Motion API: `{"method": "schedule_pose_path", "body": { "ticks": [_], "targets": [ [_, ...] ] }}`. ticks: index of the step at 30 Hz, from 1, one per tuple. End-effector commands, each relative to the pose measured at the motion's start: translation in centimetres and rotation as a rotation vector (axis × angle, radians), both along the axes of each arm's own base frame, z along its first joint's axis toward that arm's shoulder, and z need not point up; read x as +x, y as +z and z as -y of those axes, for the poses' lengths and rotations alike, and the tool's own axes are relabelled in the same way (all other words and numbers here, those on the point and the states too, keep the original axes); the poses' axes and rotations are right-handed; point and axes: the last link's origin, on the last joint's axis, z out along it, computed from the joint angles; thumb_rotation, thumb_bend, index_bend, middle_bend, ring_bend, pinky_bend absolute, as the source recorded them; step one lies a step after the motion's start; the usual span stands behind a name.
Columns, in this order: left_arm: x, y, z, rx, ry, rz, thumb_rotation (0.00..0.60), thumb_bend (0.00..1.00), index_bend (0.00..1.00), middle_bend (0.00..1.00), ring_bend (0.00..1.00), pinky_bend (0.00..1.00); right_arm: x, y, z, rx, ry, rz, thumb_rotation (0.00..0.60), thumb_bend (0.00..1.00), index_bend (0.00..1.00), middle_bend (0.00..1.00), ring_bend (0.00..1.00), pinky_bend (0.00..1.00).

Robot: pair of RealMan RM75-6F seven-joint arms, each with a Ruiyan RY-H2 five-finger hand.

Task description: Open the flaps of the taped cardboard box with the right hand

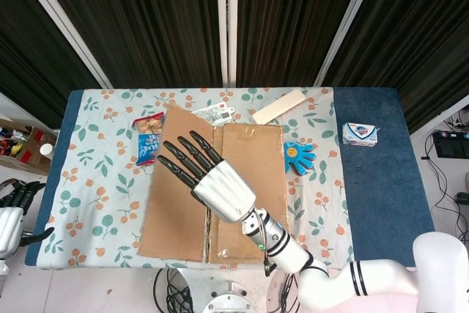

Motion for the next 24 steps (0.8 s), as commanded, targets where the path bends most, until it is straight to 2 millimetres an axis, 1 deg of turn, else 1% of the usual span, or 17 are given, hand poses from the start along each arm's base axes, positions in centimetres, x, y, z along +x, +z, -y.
{"method": "schedule_pose_path", "body": {
  "ticks": [1,2,3,4,5,6,7,8,9,11,14,16,19,24],
  "targets": [
    [0.1,0.0,0.0,-0.002,0.000,0.001,0.600,0.00,0.15,0.15,0.16,0.27,-0.3,-0.1,-0.5,0.059,0.021,-0.005,0.600,0.12,0.00,0.00,0.00,0.00],
    [0.1,0.0,0.1,-0.002,-0.001,0.003,0.600,0.00,0.15,0.15,0.16,0.27,-0.4,-0.1,-0.7,0.084,0.035,-0.012,0.600,0.14,0.00,0.00,0.00,0.00],
    [0.1,0.0,0.1,-0.002,-0.002,0.003,0.600,0.00,0.15,0.15,0.16,0.27,-0.6,0.0,-0.8,0.108,0.052,-0.017,0.600,0.20,0.00,0.00,0.00,0.00],
    [0.1,0.1,0.1,-0.001,-0.002,0.003,0.600,0.00,0.16,0.15,0.16,0.27,-0.9,0.3,-0.7,0.126,0.072,-0.025,0.600,0.29,0.00,0.00,0.00,0.00],
    [0.1,0.1,0.2,0.001,-0.003,0.002,0.600,0.00,0.16,0.15,0.16,0.27,-1.2,0.6,-0.6,0.125,0.082,-0.035,0.600,0.46,0.00,0.01,0.00,0.00],
    [0.1,0.2,0.2,0.004,-0.004,0.000,0.600,0.00,0.16,0.15,0.16,0.27,-1.6,0.9,-0.4,0.122,0.085,-0.045,0.600,0.61,0.01,0.03,0.00,0.00],
    [0.1,0.2,0.3,0.006,-0.004,-0.002,0.600,0.00,0.16,0.15,0.16,0.27,-2.1,1.3,-0.5,0.137,0.087,-0.059,0.600,0.80,0.04,0.06,0.00,0.00],
    [0.0,0.2,0.3,0.006,-0.002,-0.002,0.600,0.00,0.16,0.15,0.16,0.27,-2.5,1.5,-0.5,0.152,0.086,-0.076,0.600,0.92,0.07,0.09,0.00,0.00],
    [0.0,0.2,0.4,0.003,0.001,-0.001,0.600,0.00,0.16,0.15,0.16,0.27,-2.9,1.8,-0.5,0.166,0.086,-0.103,0.600,0.99,0.13,0.11,0.00,0.00],
    [-0.1,0.2,0.4,-0.005,0.009,-0.003,0.600,0.00,0.16,0.15,0.16,0.27,-4.0,2.3,-0.6,0.189,0.087,-0.188,0.600,1.00,0.23,0.15,0.00,0.00],
    [0.0,0.0,0.3,-0.016,0.012,0.000,0.600,0.00,0.16,0.15,0.16,0.27,-5.5,2.8,-0.9,0.237,0.067,-0.302,0.600,1.00,0.31,0.21,0.00,0.00],
    [0.0,-0.2,0.4,-0.027,0.014,0.001,0.600,0.00,0.16,0.15,0.16,0.27,-6.5,3.1,-1.3,0.300,0.032,-0.363,0.600,1.00,0.36,0.24,0.00,0.00],
    [0.0,-0.4,0.5,-0.048,0.032,-0.004,0.600,0.00,0.16,0.15,0.16,0.27,-7.3,3.4,-1.6,0.390,-0.014,-0.407,0.600,1.00,0.38,0.27,0.00,0.00],
    [0.1,-0.3,0.4,-0.059,0.044,-0.008,0.600,0.00,0.16,0.15,0.16,0.27,-8.2,3.6,-1.9,0.380,-0.011,-0.434,0.600,1.00,0.38,0.27,0.00,0.00]
  ]
}}
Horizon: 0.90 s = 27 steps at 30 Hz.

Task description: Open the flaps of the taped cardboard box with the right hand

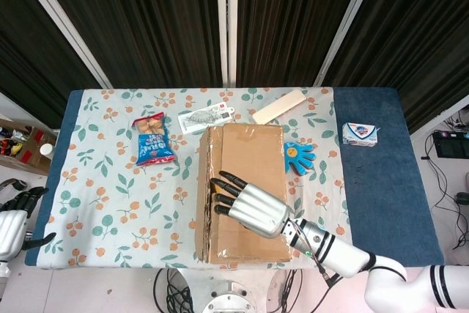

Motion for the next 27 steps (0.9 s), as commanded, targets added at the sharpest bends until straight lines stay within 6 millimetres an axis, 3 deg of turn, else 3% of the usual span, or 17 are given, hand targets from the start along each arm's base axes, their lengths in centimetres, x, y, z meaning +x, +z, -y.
{"method": "schedule_pose_path", "body": {
  "ticks": [1,13,27],
  "targets": [
    [0.0,0.0,-0.1,-0.003,0.002,-0.003,0.600,0.00,0.16,0.15,0.16,0.27,-0.7,-0.1,-0.7,0.017,0.010,-0.002,0.600,1.00,0.38,0.26,0.00,0.00],
    [0.2,-0.3,-0.2,-0.014,0.010,0.001,0.600,0.00,0.16,0.15,0.16,0.27,-1.7,-1.6,-0.8,0.086,0.048,-0.018,0.600,1.00,0.35,0.23,0.00,0.00],
    [-0.5,0.0,0.0,-0.003,0.029,0.009,0.600,0.00,0.16,0.16,0.16,0.27,-1.4,-3.7,-0.6,0.103,0.066,-0.048,0.600,1.00,0.31,0.21,0.00,0.00]
  ]
}}
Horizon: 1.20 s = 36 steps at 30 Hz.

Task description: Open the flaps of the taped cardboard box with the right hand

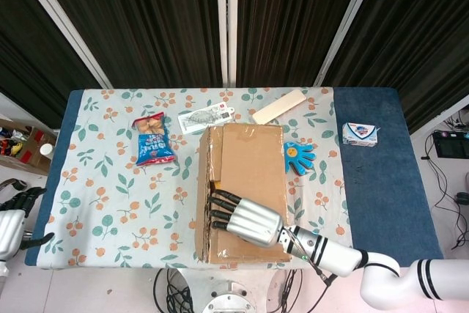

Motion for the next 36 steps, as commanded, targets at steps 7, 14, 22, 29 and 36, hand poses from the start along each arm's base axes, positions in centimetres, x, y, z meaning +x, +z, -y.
{"method": "schedule_pose_path", "body": {
  "ticks": [7,14,22,29,36],
  "targets": [
    [-0.3,0.1,0.2,0.003,0.002,0.005,0.600,0.00,0.16,0.15,0.16,0.27,0.2,-0.6,-0.2,0.006,0.005,-0.020,0.600,1.00,0.31,0.22,0.00,0.00],
    [-0.6,-0.2,0.1,0.001,0.010,0.013,0.600,0.00,0.16,0.16,0.16,0.27,0.6,-1.4,-0.1,0.030,-0.002,-0.022,0.600,1.00,0.31,0.22,0.00,0.00],
    [-0.9,0.1,0.3,0.008,0.019,0.008,0.600,0.00,0.16,0.16,0.16,0.27,0.6,-1.2,-0.2,0.012,0.018,-0.027,0.600,1.00,0.37,0.31,0.00,0.00],
    [-0.5,-0.1,0.0,0.000,0.005,0.011,0.600,0.00,0.16,0.16,0.16,0.27,0.7,-0.3,-0.2,-0.013,0.022,0.013,0.600,1.00,0.48,0.37,0.00,0.00],
    [-0.6,-0.1,-0.1,-0.010,0.015,0.010,0.600,0.00,0.16,0.16,0.16,0.27,0.6,1.0,0.0,-0.036,0.024,0.016,0.600,1.00,0.51,0.39,0.00,0.00]
  ]
}}
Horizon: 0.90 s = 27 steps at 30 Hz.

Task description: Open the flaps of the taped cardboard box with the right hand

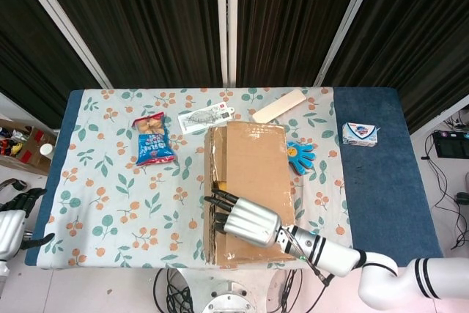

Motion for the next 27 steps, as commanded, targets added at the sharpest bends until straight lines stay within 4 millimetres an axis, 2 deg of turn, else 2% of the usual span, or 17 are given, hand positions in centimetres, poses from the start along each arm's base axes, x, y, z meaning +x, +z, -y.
{"method": "schedule_pose_path", "body": {
  "ticks": [1,14,27],
  "targets": [
    [0.0,0.1,0.0,0.000,0.002,-0.002,0.600,0.00,0.16,0.16,0.16,0.27,0.0,0.6,-0.1,-0.011,0.003,0.004,0.600,1.00,0.52,0.40,0.00,0.00],
    [0.7,0.0,-0.3,-0.007,-0.015,-0.007,0.600,0.00,0.16,0.16,0.16,0.27,-0.5,5.1,-0.9,-0.104,0.020,0.038,0.600,1.00,0.51,0.46,0.00,0.00],
    [1.6,-0.2,-0.5,-0.018,-0.036,-0.019,0.600,0.00,0.16,0.16,0.16,0.27,-2.8,9.3,-2.4,-0.188,0.015,0.098,0.600,1.00,0.48,0.46,0.00,0.00]
  ]
}}
